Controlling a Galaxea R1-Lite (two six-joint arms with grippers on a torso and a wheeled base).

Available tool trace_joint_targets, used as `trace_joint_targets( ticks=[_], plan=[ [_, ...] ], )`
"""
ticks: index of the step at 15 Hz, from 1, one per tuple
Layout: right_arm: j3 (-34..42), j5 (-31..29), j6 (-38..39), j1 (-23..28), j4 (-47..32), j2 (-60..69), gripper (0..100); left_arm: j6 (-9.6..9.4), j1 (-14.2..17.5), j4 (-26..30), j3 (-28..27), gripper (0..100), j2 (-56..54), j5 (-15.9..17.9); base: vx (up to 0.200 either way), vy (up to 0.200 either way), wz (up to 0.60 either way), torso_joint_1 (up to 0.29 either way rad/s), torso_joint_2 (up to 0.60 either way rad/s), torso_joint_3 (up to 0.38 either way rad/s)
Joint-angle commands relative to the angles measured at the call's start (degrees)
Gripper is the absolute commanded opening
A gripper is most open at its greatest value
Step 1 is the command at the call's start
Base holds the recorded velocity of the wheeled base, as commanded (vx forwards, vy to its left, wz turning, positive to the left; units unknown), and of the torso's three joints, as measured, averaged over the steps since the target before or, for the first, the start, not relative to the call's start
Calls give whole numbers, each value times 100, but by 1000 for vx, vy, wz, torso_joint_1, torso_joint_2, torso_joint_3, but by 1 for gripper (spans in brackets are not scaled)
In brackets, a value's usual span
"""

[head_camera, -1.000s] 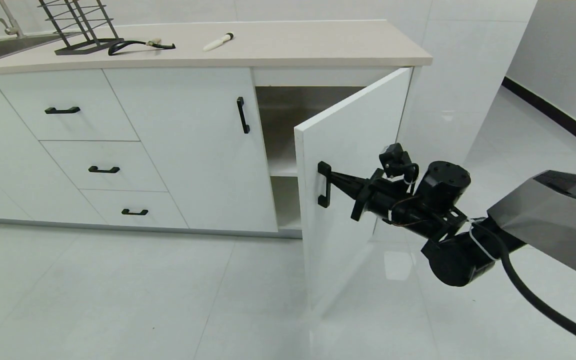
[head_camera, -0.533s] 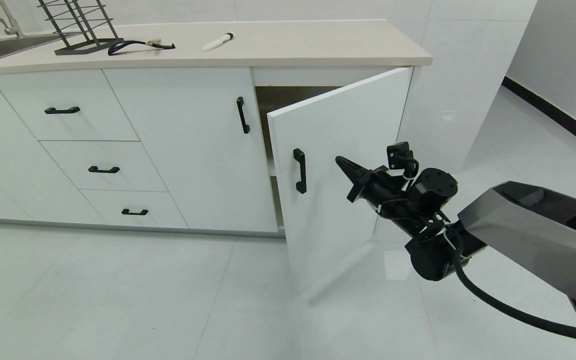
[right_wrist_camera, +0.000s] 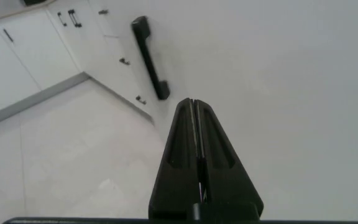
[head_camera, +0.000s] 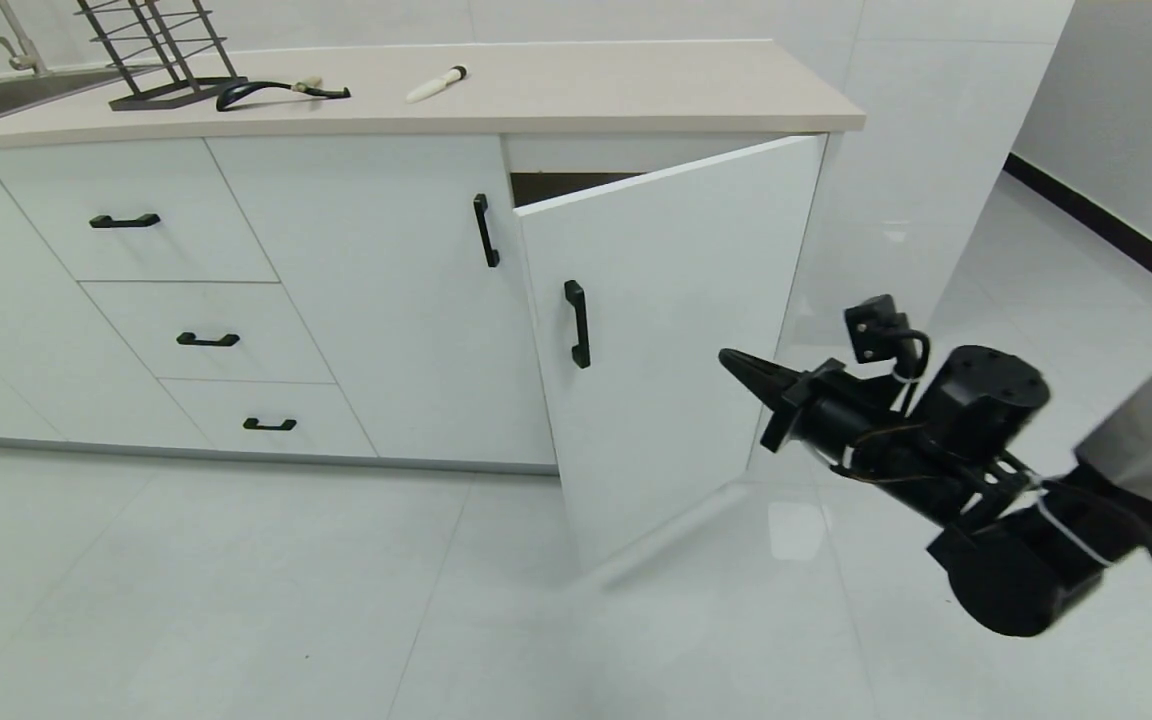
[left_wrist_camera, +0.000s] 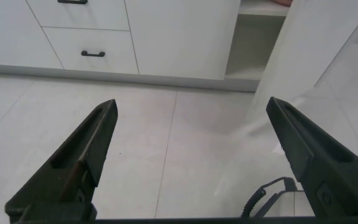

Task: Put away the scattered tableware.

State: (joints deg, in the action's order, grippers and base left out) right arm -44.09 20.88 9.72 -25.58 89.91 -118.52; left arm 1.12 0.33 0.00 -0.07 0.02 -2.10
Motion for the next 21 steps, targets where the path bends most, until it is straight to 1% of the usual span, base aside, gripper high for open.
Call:
trace_joint_targets(
  ticks=[1,2,3,4,5,6,8,9,10,12,13,14,15,16,18,19,20,21],
  plan=[
    [1597,197,-172,281,9,1946,0,2,2,0,-1,100,-2,-1,0,0,0,0,0,0],
    [2555,232,-181,659,9,3019,0,46,2,-9,7,100,-2,-1,0,0,0,0,0,0],
    [2634,232,-181,712,9,3133,0,46,2,-9,7,100,-2,-1,0,0,0,0,0,0],
    [3566,390,-189,1485,9,4416,0,55,2,-9,7,100,-2,-1,0,0,0,0,0,0],
    [3891,645,-251,1960,9,5075,0,55,2,-9,-1,100,-2,-1,0,0,0,0,0,0],
    [4111,830,-286,2285,9,5664,0,55,2,-9,-1,100,-2,-1,0,0,0,0,0,0],
    [4409,1120,-286,2443,9,6763,0,55,2,-9,-1,100,-2,-10,0,0,0,0,0,0],
    [4409,1129,-277,2505,-395,7466,0,55,2,-9,-1,100,-2,-10,0,0,0,0,0,0],
    [4409,1129,-277,2558,-659,7730,0,55,2,-9,7,100,-2,-10,0,0,0,0,0,0],
    [4374,1120,-277,2848,-3339,10050,0,81,2,-9,7,100,-2,-19,0,0,0,0,0,0],
    [4111,1111,-277,2909,-4631,10929,0,108,2,-9,-1,100,-2,-36,0,0,0,0,0,0],
    [3777,1102,-321,2918,-5703,11386,0,125,2,-9,7,100,-2,-63,0,0,0,0,0,0],
    [3618,1058,-374,2909,-5835,11333,0,125,2,-9,7,100,-2,-63,0,0,0,0,0,0],
    [3662,1032,-383,2883,-5862,11368,0,134,2,-9,7,100,-2,-72,0,0,0,0,0,0],
    [4198,1014,-453,2883,-5897,11360,0,125,2,-9,7,100,-2,-72,0,0,0,0,0,0],
    [4409,733,-532,2892,-5976,11360,0,125,2,-9,7,100,-2,-72,0,0,0,0,0,0],
    [4409,21,-576,2892,-6494,11360,0,125,2,-9,7,100,-2,-72,0,0,0,0,0,0],
    [4409,-875,-734,2892,-6969,11368,0,125,2,-9,7,100,-2,-72,0,0,0,0,0,0]
  ],
)
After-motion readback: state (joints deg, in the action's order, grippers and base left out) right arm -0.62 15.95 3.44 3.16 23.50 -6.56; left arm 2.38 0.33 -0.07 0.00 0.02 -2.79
